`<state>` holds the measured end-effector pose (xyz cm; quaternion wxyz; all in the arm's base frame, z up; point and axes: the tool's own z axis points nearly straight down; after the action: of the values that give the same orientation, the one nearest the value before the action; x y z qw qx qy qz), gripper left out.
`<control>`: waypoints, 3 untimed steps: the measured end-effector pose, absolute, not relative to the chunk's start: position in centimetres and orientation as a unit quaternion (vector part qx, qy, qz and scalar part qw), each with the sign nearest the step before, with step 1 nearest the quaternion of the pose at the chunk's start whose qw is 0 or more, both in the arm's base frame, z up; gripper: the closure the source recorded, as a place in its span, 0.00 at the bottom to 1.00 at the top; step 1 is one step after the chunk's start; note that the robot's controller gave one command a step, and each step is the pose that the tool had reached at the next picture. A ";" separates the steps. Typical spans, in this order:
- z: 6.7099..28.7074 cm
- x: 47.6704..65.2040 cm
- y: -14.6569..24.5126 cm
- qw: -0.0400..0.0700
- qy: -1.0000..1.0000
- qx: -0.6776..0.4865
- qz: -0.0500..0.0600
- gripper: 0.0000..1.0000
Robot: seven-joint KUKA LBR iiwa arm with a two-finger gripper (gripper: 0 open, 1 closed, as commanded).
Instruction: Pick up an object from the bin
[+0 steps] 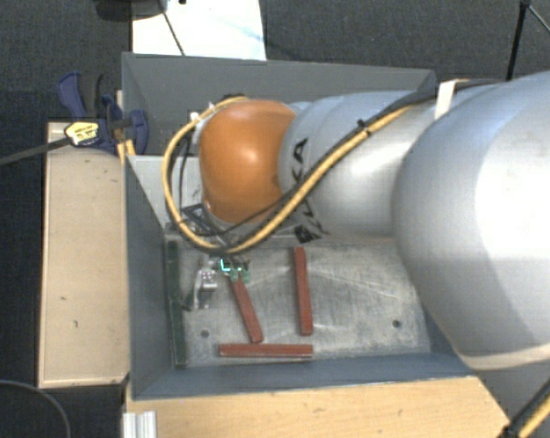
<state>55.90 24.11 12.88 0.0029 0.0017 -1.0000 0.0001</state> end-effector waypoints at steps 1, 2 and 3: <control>13.3 56.1 24.0 -0.001 -1.000 -0.001 -0.001 0.00; 7.7 54.5 19.5 -0.012 -0.999 0.031 -0.004 1.00; 7.7 54.5 19.5 -0.011 -0.999 0.030 -0.004 1.00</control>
Offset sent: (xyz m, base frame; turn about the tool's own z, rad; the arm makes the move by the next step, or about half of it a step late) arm -0.0207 -0.0481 -0.0588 -0.0645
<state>54.49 19.46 7.72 -0.0114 0.0299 -0.9995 -0.0041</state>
